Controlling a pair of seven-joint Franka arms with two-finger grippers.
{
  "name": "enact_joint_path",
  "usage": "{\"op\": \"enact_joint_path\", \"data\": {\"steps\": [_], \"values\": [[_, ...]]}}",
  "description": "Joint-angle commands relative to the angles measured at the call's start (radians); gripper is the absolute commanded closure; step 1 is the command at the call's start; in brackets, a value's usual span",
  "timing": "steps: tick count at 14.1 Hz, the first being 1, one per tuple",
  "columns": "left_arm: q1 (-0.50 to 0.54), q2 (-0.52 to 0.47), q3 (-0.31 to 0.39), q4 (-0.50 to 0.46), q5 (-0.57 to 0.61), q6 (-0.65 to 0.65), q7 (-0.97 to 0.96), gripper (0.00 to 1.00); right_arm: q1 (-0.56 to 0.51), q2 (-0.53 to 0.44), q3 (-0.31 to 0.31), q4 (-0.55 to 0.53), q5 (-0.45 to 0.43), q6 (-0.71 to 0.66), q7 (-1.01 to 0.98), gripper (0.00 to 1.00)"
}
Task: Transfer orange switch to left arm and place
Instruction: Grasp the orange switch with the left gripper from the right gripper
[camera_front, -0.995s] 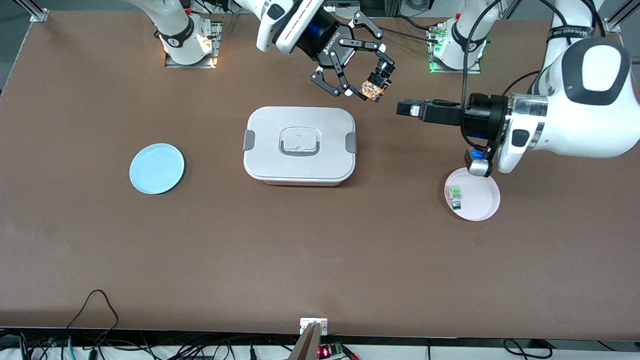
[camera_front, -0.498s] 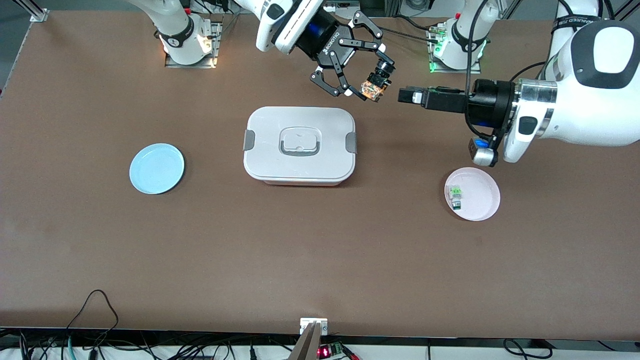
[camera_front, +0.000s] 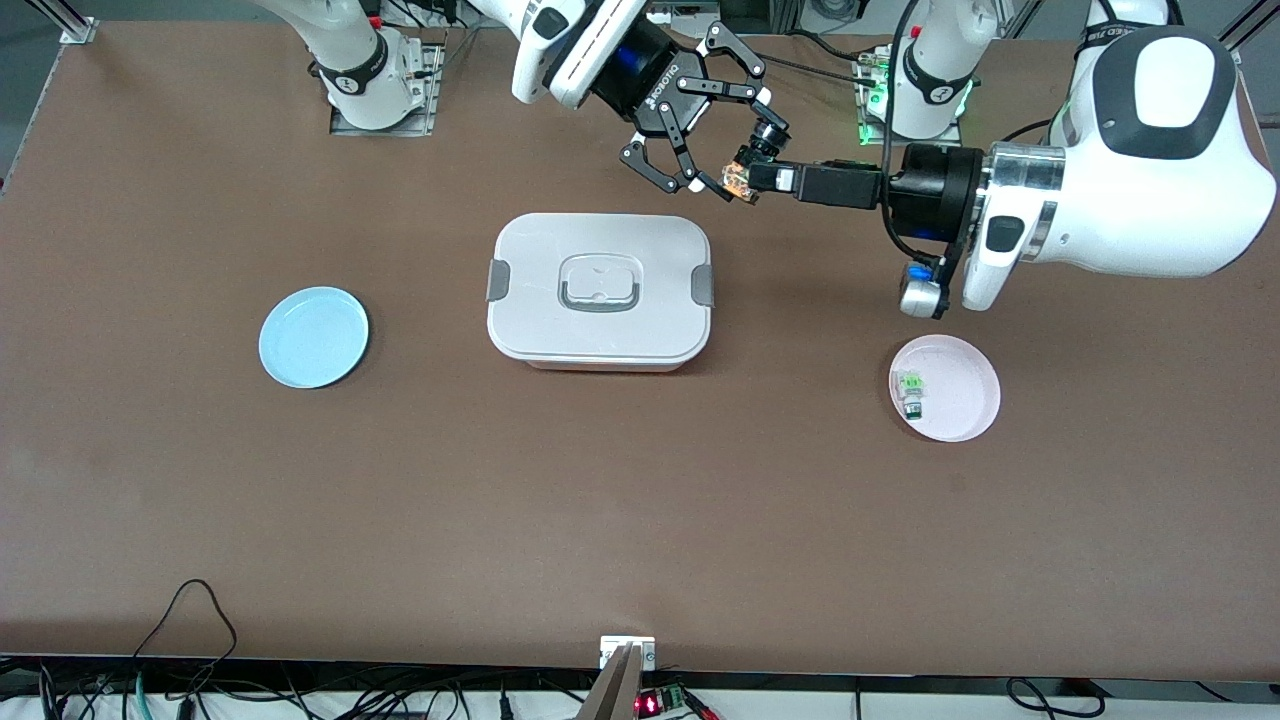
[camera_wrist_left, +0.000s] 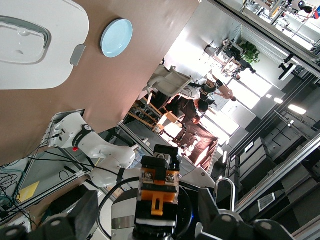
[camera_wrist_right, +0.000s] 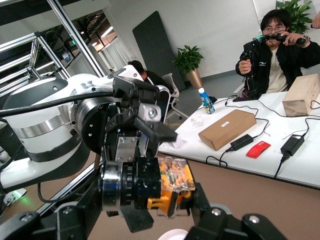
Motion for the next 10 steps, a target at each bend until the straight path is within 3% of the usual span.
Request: {"op": "enact_joint_path", "data": {"steps": [1, 4, 5, 6, 10], "values": [[-0.006, -0.010, -0.002, 0.011, 0.029, 0.015, -0.021, 0.37, 0.009, 0.011, 0.002, 0.022, 0.021, 0.015, -0.002, 1.00], [-0.006, -0.010, -0.002, 0.011, 0.029, 0.015, -0.014, 0.75, 0.009, 0.011, 0.002, 0.022, 0.021, 0.015, -0.002, 1.00], [-0.006, -0.010, -0.002, 0.011, 0.029, 0.015, -0.011, 0.96, 0.009, 0.011, 0.002, 0.022, 0.021, 0.017, -0.002, 1.00], [-0.006, -0.010, -0.002, 0.011, 0.029, 0.014, -0.011, 1.00, 0.010, 0.011, 0.002, 0.022, 0.021, 0.018, -0.002, 1.00], [-0.004, -0.010, -0.001, 0.011, 0.029, 0.012, -0.015, 1.00, 0.009, 0.011, 0.002, 0.022, 0.021, 0.018, -0.002, 0.99]]}}
